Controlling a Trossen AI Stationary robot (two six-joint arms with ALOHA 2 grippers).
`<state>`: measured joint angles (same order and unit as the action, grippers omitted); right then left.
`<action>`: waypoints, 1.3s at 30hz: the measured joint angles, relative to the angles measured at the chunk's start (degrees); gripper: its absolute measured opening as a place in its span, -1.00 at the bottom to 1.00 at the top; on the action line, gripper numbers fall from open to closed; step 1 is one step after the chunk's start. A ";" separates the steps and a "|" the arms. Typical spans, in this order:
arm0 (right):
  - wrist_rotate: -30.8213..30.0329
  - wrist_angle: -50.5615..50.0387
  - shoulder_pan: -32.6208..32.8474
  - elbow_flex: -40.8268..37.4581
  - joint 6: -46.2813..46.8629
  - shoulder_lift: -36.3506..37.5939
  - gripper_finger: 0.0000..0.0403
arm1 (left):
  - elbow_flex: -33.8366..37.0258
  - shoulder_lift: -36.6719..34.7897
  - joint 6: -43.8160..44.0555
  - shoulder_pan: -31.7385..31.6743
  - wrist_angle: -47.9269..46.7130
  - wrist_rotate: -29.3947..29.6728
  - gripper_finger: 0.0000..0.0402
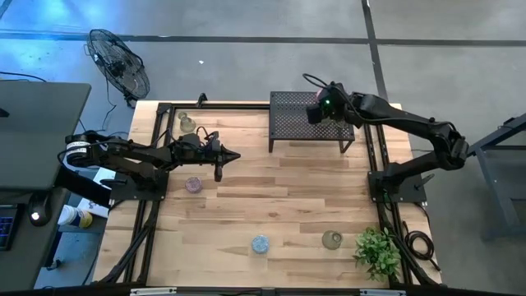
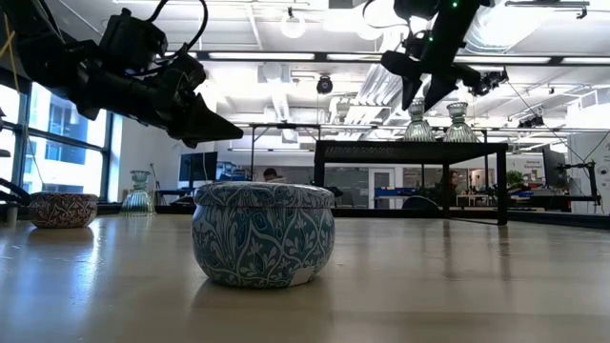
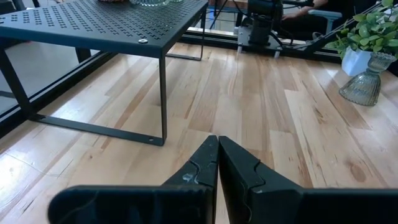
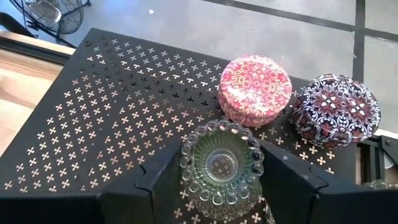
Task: Pick & Place candle stick holders
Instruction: Put the green glass candle holder on the shelf aligned with the other green glass candle holder
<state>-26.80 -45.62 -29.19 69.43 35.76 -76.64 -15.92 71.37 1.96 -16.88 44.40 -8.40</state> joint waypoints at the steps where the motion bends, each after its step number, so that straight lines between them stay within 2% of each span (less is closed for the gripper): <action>1: 0.29 0.01 -0.13 0.00 -0.18 0.00 -0.06 | 0.00 0.00 0.00 0.00 0.00 0.00 -0.95; 34: 0.69 -1.76 -0.11 0.04 -1.52 0.04 -0.05 | 0.00 0.00 0.04 0.00 0.00 -1.11 -0.95; 39: 0.64 -2.03 -0.11 0.04 -1.48 0.04 0.12 | 0.00 0.00 0.04 0.01 0.00 -1.11 -0.95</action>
<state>-26.16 -47.64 -29.30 69.47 34.28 -76.60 -15.92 71.37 2.00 -16.87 44.40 -9.52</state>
